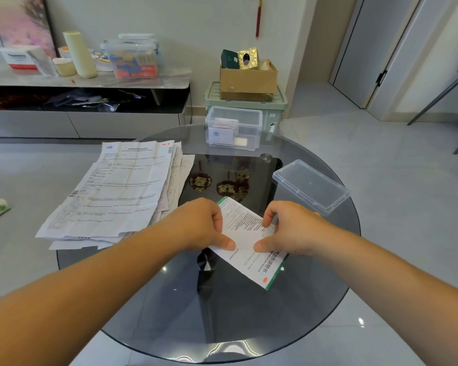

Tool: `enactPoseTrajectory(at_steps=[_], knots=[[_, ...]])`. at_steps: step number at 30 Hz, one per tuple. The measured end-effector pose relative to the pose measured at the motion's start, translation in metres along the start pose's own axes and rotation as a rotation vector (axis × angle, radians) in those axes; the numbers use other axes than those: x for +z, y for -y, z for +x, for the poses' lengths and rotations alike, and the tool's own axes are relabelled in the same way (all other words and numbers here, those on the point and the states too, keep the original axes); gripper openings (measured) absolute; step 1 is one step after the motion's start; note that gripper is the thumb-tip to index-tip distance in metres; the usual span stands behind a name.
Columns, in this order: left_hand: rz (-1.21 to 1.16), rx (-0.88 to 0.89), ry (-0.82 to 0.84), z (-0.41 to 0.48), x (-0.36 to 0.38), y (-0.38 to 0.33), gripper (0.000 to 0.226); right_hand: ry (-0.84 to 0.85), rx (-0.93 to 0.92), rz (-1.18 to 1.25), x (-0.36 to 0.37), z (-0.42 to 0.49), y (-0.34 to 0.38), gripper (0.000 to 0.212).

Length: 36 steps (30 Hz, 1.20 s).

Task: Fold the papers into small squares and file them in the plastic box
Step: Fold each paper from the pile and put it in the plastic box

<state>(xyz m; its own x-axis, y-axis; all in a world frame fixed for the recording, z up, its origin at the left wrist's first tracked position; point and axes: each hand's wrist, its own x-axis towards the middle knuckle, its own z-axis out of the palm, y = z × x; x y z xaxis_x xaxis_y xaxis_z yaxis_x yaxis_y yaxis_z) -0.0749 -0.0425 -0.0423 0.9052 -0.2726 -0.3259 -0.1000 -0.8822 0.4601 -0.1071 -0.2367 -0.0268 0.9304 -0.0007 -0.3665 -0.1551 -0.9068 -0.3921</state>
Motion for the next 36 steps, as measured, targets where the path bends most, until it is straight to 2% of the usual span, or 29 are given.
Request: enactPoseTrajectory(at_steps=[9,14,19,22,27,34,36], knots=[[-0.11,0.012,-0.007,0.002,0.003,0.011,0.027,-0.003,-0.124,0.037,0.002,-0.005,-0.009,0.029],[-0.055,0.032,-0.033,-0.004,0.005,0.009,0.029,-0.068,-0.188,0.022,0.01,-0.008,-0.005,0.034],[0.149,0.076,-0.094,-0.021,0.018,0.002,0.048,-0.108,-0.222,-0.023,0.014,-0.008,-0.005,0.027],[0.18,0.087,-0.122,-0.027,0.022,0.002,0.061,-0.127,-0.238,0.184,0.011,-0.007,-0.009,0.015],[0.172,0.181,-0.025,-0.035,0.011,0.004,0.072,-0.289,-0.132,0.258,-0.01,0.006,-0.039,0.018],[0.26,0.333,0.082,-0.042,0.002,0.02,0.057,-0.258,-0.125,0.023,-0.019,0.01,-0.064,0.007],[0.238,0.348,0.073,-0.044,0.002,0.023,0.055,-0.279,-0.139,-0.028,-0.017,0.009,-0.063,0.015]])
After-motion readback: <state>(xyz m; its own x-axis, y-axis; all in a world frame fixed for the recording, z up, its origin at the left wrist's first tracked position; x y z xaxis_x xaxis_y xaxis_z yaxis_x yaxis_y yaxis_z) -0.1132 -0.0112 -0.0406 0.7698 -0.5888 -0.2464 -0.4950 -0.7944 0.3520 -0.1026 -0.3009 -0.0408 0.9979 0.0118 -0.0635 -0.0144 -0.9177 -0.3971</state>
